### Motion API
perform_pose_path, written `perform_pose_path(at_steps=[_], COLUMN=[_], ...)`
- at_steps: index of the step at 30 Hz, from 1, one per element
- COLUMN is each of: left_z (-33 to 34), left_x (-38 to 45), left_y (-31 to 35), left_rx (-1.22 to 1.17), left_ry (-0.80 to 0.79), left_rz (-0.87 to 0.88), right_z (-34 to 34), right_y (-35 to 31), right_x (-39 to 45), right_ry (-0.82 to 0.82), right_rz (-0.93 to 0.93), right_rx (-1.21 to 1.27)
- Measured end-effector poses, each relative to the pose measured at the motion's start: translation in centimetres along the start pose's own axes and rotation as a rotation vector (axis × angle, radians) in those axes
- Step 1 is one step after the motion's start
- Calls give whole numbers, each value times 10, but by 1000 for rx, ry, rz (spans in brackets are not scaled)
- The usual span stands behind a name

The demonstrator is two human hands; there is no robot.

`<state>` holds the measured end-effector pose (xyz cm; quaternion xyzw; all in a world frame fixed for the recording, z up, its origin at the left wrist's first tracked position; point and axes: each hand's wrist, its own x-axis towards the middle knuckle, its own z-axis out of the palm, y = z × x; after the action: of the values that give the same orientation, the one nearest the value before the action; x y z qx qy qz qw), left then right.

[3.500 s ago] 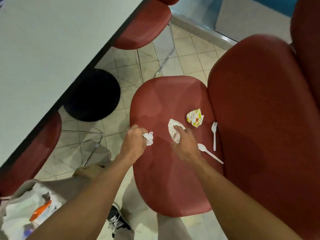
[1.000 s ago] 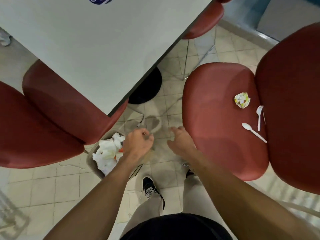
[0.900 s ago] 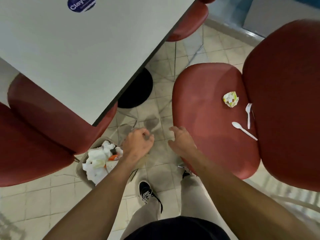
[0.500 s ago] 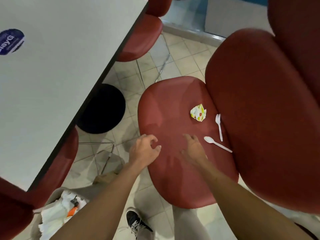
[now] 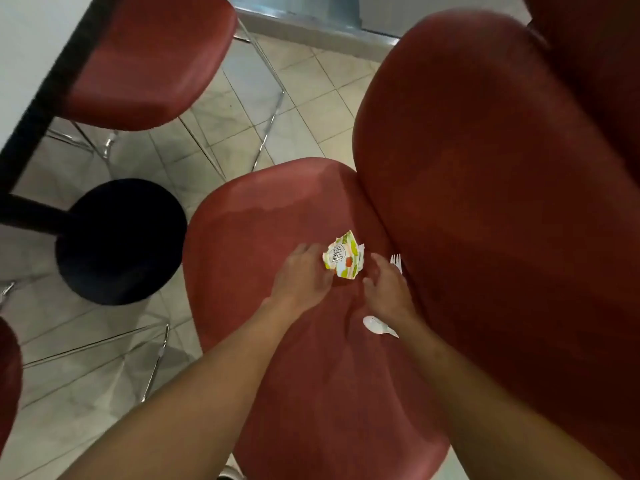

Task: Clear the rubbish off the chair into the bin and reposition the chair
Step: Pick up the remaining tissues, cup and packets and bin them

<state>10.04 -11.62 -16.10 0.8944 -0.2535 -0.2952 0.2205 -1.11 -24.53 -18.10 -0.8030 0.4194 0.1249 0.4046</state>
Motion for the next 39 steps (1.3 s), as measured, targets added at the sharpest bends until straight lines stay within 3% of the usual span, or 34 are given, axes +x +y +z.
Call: perform_pose_path(at_steps=[7,20,32,39], left_z=[33,35,-28,-69], left_x=[50,50,-55,-153], left_y=[7,-8,-33,-45], left_rx=[69,50,-89,-195], left_ry=[-14,-53,72,186], left_rz=[-36,-146,-258,-320], right_z=[13,22,5,8], right_y=[17,18,-21,-71], right_x=[40,47,-39,-129], right_ry=[-61,-23,70,11], right_rz=[10,-29,-76,-155], right_rx=[117,-93,-37,-34])
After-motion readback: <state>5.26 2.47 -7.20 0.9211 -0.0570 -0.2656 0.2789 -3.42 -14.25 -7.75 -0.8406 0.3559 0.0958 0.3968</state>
